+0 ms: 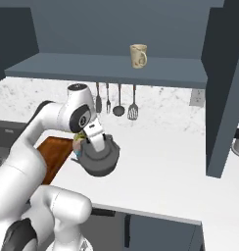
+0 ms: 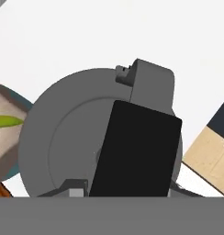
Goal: Pick the kettle from the counter and place it on the tray. Then pick the mug from the cabinet and place it on the tray. Then close the cabinet doors.
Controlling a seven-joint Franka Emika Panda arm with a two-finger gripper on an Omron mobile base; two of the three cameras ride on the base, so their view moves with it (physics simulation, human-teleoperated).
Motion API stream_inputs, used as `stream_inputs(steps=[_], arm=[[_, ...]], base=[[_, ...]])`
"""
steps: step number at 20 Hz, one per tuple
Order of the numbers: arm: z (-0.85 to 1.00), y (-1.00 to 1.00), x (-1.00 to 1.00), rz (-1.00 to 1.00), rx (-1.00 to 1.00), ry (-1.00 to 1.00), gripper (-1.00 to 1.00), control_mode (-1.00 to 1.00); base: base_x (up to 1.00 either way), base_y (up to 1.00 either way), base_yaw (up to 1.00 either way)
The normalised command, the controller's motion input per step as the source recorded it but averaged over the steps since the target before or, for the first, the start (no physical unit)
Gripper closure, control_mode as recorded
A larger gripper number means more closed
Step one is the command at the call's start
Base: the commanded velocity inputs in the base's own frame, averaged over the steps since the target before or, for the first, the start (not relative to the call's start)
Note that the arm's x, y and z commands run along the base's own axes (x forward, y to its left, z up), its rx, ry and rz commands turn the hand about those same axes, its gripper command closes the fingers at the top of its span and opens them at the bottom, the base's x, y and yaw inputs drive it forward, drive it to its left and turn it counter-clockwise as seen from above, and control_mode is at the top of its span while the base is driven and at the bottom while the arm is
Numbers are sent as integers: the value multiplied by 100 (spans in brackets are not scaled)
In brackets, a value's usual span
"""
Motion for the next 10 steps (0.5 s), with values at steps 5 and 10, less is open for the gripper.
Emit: stream_inputs(steps=[5,10], arm=[[17,94,0,-2,-1,-1,100,-100],[8,92,14,-7,-1,0,100,-100]], base=[[0,0,0],[0,0,0]])
